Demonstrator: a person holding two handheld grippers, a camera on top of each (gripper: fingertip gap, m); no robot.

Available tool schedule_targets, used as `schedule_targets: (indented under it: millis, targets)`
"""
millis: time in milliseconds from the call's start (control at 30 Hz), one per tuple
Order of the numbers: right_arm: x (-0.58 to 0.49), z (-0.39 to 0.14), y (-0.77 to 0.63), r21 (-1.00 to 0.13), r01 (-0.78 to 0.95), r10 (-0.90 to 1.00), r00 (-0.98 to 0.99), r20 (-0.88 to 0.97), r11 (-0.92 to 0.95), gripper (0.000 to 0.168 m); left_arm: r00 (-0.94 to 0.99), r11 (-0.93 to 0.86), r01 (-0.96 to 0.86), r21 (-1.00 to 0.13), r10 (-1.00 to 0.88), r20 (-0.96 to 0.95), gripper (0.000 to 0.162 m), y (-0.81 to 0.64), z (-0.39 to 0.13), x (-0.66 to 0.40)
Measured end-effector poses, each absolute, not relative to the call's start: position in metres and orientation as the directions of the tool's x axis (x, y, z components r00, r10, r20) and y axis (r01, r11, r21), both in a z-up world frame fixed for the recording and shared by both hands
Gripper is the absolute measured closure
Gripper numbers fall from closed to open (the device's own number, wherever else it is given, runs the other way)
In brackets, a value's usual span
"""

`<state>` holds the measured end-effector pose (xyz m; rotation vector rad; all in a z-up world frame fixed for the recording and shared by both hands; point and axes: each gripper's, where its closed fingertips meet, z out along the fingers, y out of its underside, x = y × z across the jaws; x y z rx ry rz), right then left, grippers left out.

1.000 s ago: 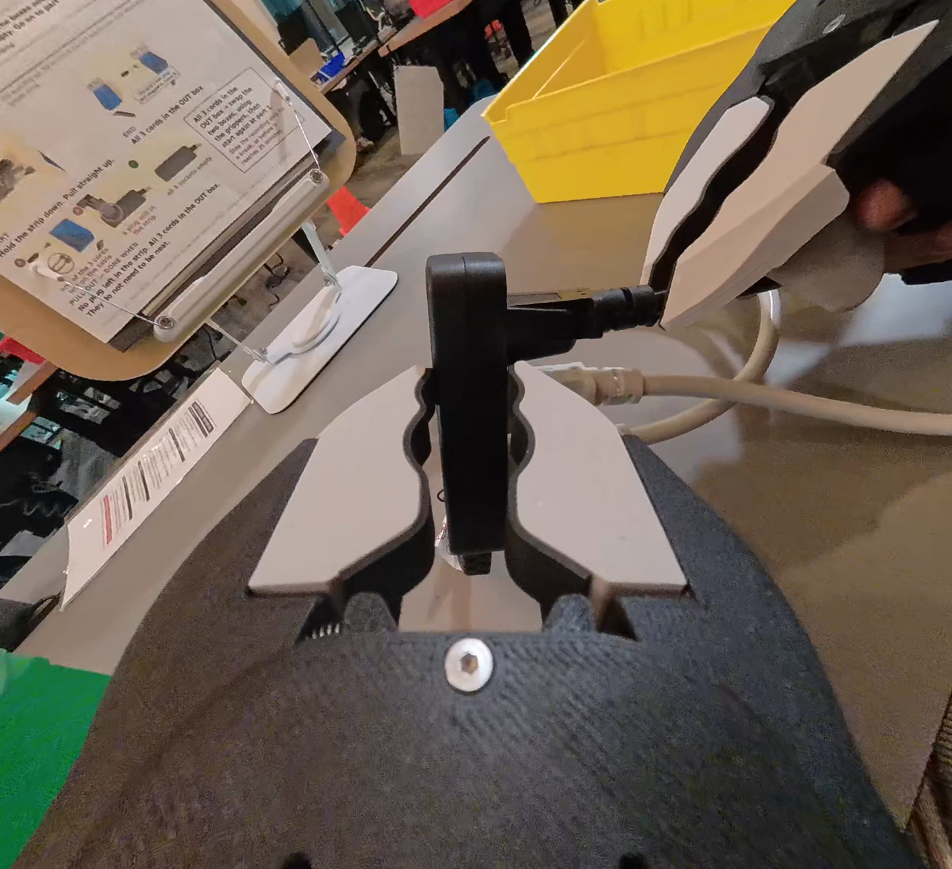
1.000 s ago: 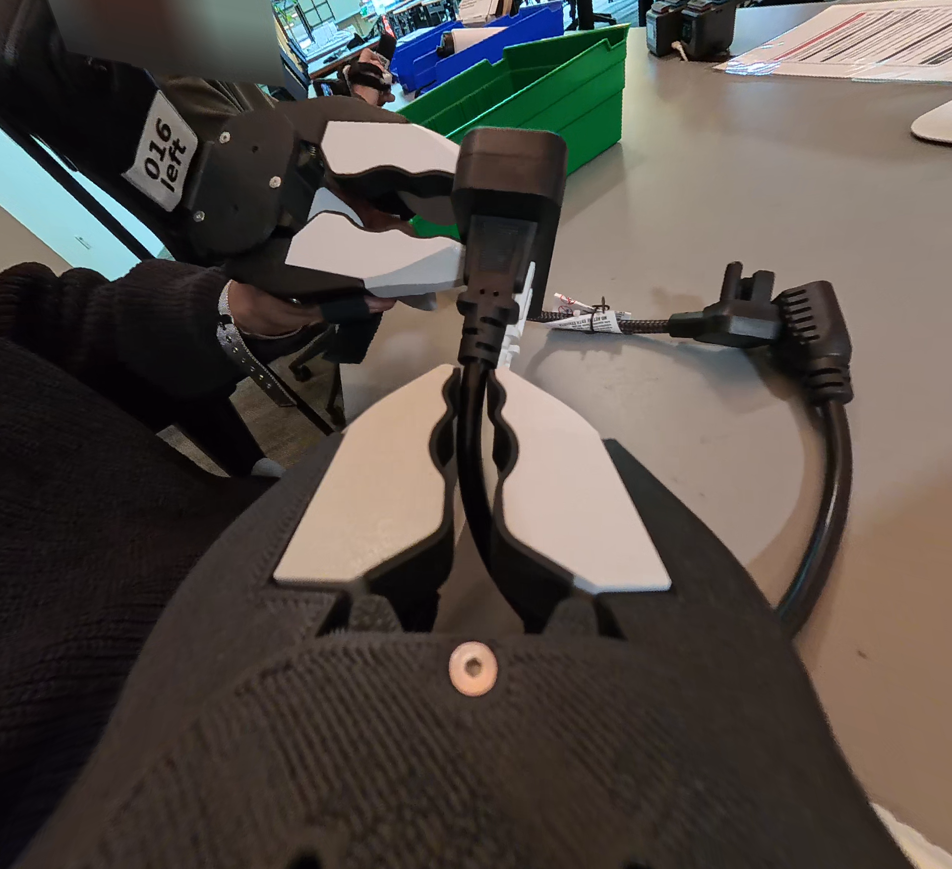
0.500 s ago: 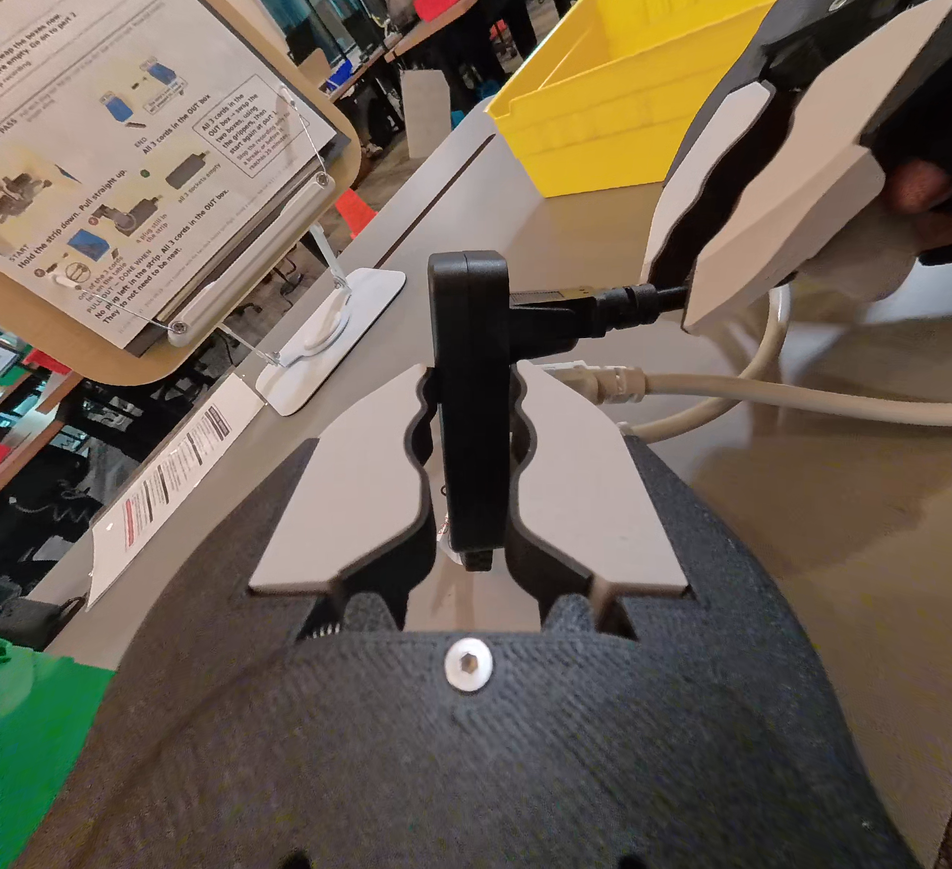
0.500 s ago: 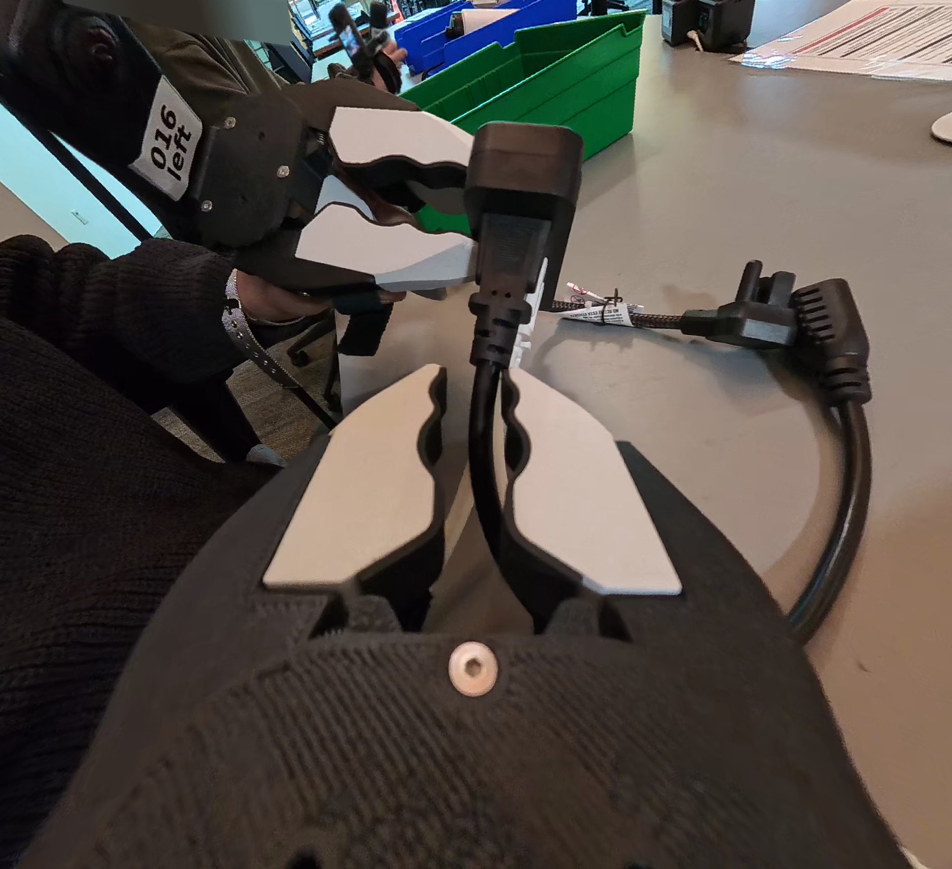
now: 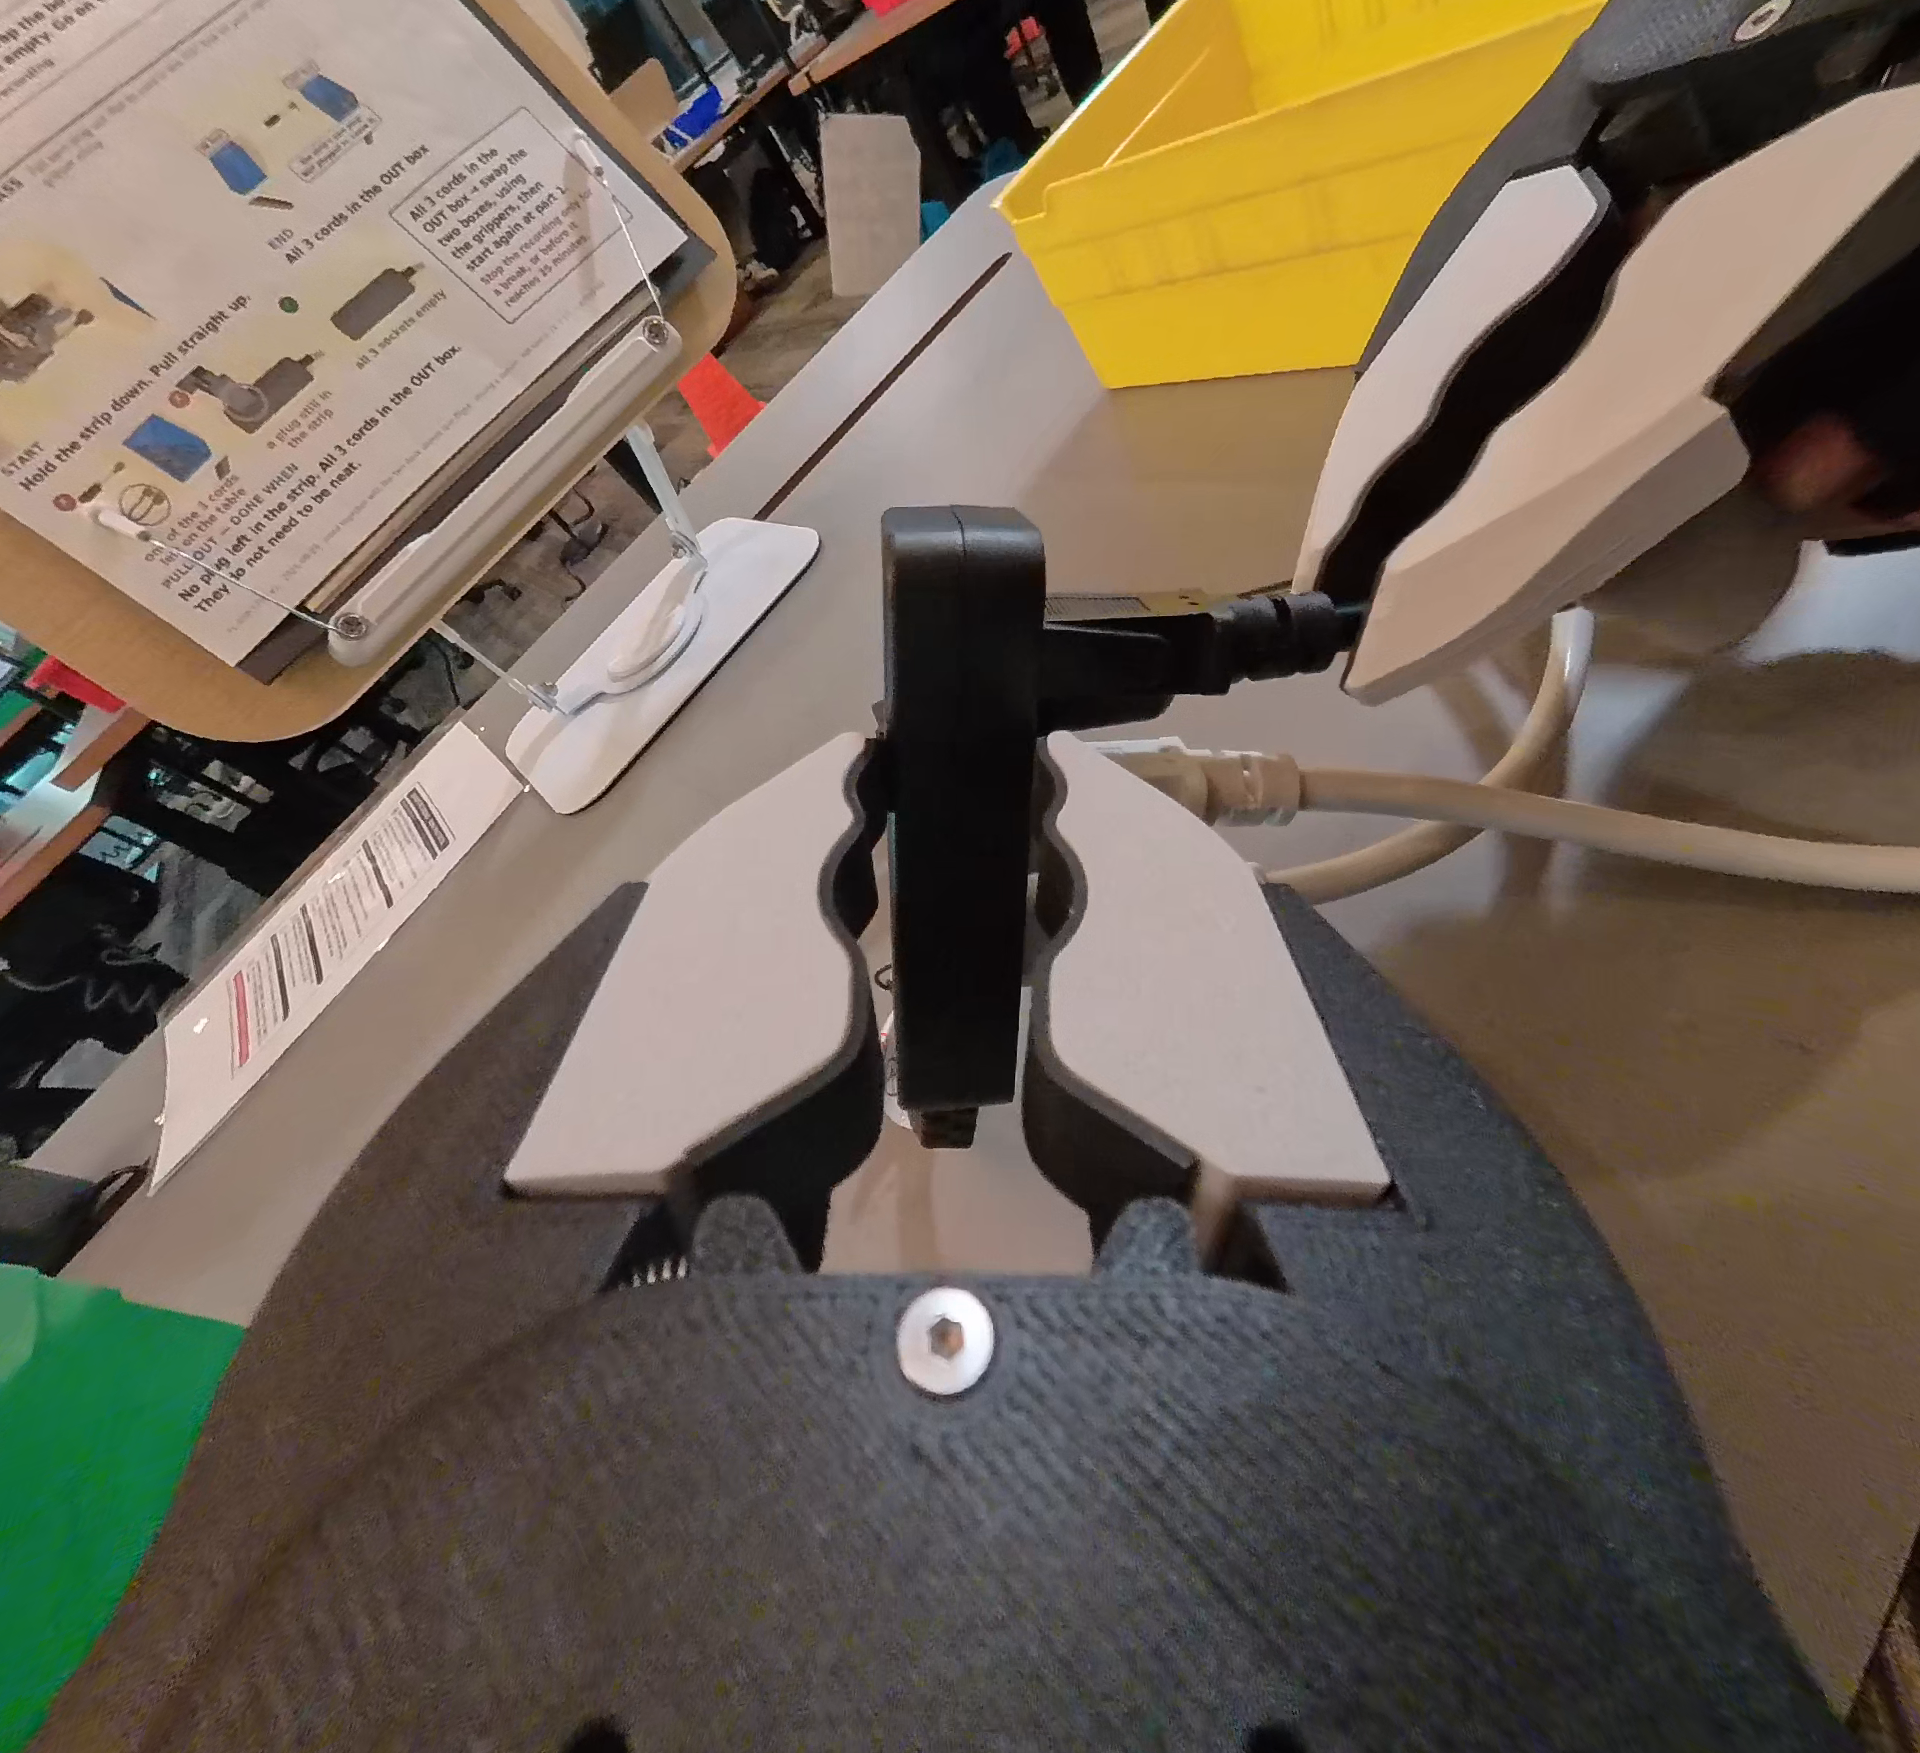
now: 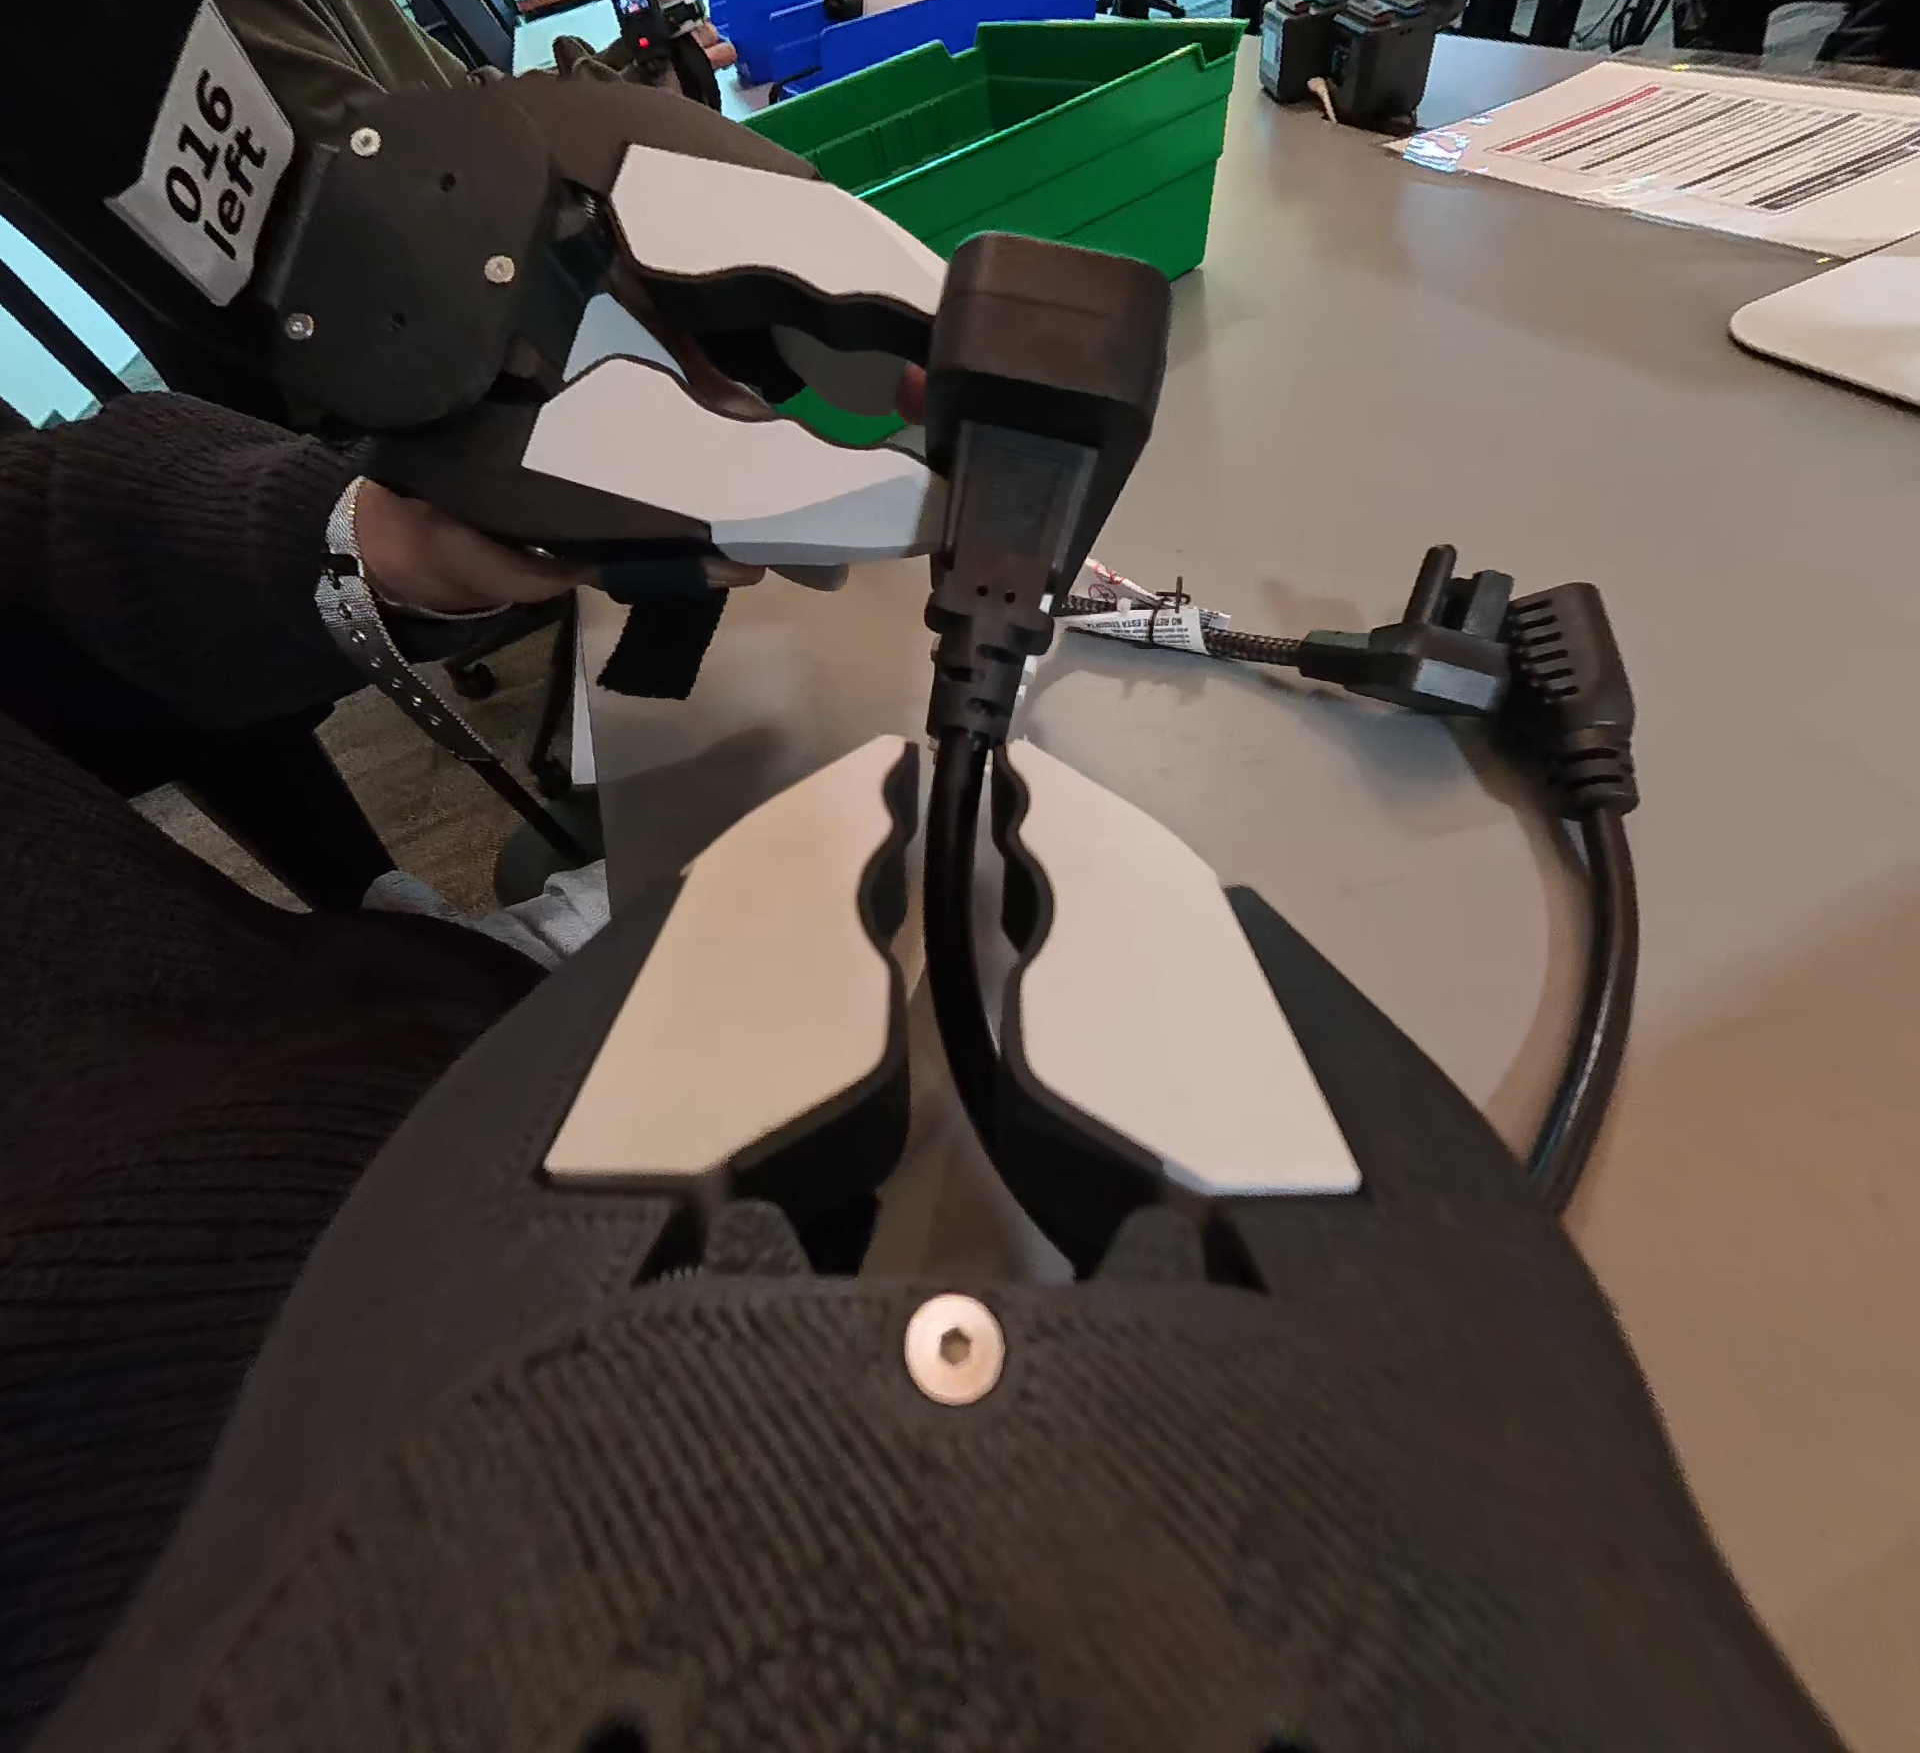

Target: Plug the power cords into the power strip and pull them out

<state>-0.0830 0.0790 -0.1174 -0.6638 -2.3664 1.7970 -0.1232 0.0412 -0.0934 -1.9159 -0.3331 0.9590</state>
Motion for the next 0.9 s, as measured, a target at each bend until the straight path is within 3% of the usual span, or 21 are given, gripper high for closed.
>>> schedule_targets:
  millis: [200,267,433,567,733,900]
  targets:
    - [-0.086,-0.12,0.081,-0.932,0.28,0.418,-0.893,-0.166,0.228,0.157,0.647,-0.55,-0.157,-0.82,0.57,-0.506,0.137,0.041,-0.095,-0.123]
    - [-0.093,-0.117,0.084,-0.94,0.26,0.455,-0.88,-0.137,0.22,0.13,0.648,-0.553,-0.153,-0.819,0.569,-0.506,0.137,0.042,-0.096,-0.122]
    - [-0.082,-0.125,0.075,-0.924,0.292,0.39,-0.903,-0.181,0.247,0.138,0.647,-0.562,-0.155,-0.813,0.563,-0.513,0.137,0.046,-0.098,-0.12]
    - [-0.085,-0.13,0.074,-0.921,0.245,0.407,-0.907,-0.108,0.302,0.151,0.652,-0.565,-0.165,-0.809,0.553,-0.519,0.137,0.048,-0.099,-0.118]
    - [-0.083,-0.132,0.075,-0.917,0.246,0.357,-0.926,-0.126,0.315,0.152,0.669,-0.558,-0.178,-0.811,0.536,-0.516,0.136,0.049,-0.099,-0.116]
    - [-0.083,-0.132,0.073,-0.897,0.362,0.376,-0.891,-0.253,0.253,0.153,0.688,-0.527,-0.156,-0.835,0.549,-0.475,0.136,0.048,-0.101,-0.118]
